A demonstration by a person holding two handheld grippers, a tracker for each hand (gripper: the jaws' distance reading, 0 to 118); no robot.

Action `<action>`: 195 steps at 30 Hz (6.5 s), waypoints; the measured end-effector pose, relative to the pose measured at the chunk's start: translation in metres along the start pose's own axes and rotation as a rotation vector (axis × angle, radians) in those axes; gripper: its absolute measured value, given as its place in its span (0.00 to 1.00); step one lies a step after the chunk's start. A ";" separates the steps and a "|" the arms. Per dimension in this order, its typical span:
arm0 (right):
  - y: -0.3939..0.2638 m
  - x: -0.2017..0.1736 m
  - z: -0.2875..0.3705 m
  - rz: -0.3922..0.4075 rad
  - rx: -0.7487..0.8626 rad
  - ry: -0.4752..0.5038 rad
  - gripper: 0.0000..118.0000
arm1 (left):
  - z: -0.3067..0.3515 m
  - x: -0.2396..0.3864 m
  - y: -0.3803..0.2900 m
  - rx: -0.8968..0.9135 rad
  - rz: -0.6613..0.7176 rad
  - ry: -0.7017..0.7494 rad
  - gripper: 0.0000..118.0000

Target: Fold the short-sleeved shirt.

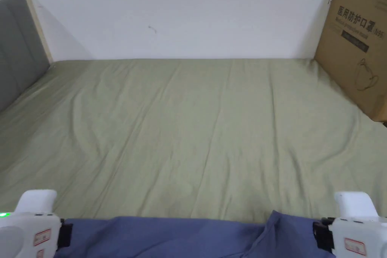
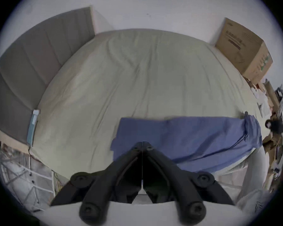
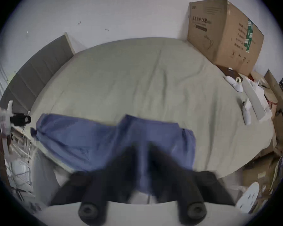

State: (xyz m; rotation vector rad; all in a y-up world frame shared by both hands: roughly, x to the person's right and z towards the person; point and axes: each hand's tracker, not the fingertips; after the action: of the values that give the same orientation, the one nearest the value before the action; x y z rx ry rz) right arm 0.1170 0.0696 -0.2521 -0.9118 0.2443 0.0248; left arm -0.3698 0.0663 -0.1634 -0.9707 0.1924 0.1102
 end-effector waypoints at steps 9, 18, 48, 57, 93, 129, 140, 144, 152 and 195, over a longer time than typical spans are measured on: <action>0.014 -0.092 -0.034 0.007 0.017 0.121 0.00 | -0.008 -0.030 -0.009 -0.011 0.121 -0.116 0.19; 0.018 -0.148 -0.057 0.085 -0.063 0.216 0.00 | -0.032 -0.103 -0.047 -0.042 0.454 -0.270 1.00; 0.015 -0.124 -0.054 0.025 -0.118 0.227 0.00 | -0.015 -0.082 -0.004 0.077 0.552 -0.522 0.05; 0.008 -0.054 -0.034 -0.130 -0.045 0.205 0.00 | 0.033 0.114 0.047 0.086 -0.035 -0.703 0.05; -0.031 0.026 -0.013 -0.311 -0.021 0.178 0.00 | -0.081 0.237 -0.029 -0.264 -0.055 -0.623 0.01; -0.002 -0.028 -0.034 -0.182 -0.077 0.191 0.00 | -0.142 0.055 -0.033 -0.226 0.521 -0.959 0.88; 0.004 -0.035 -0.035 -0.143 -0.095 0.164 0.00 | -0.161 0.034 -0.026 -0.317 0.488 -0.904 0.08; 0.008 -0.039 -0.035 -0.134 -0.095 0.160 0.00 | -0.151 -0.003 -0.016 -0.247 0.517 -0.908 0.08; 0.009 -0.049 -0.041 -0.111 -0.103 0.174 0.00 | -0.100 -0.102 -0.011 -0.198 0.531 -0.697 0.08; -0.026 0.037 -0.036 -0.276 -0.118 0.145 0.00 | -0.053 0.199 0.060 -0.291 0.204 -0.679 0.70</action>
State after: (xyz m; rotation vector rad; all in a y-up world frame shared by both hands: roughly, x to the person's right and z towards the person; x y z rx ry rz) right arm 0.1491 0.0225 -0.2616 -1.0601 0.2515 -0.2853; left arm -0.1920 0.0574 -0.2831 -1.1477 -0.3614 0.6580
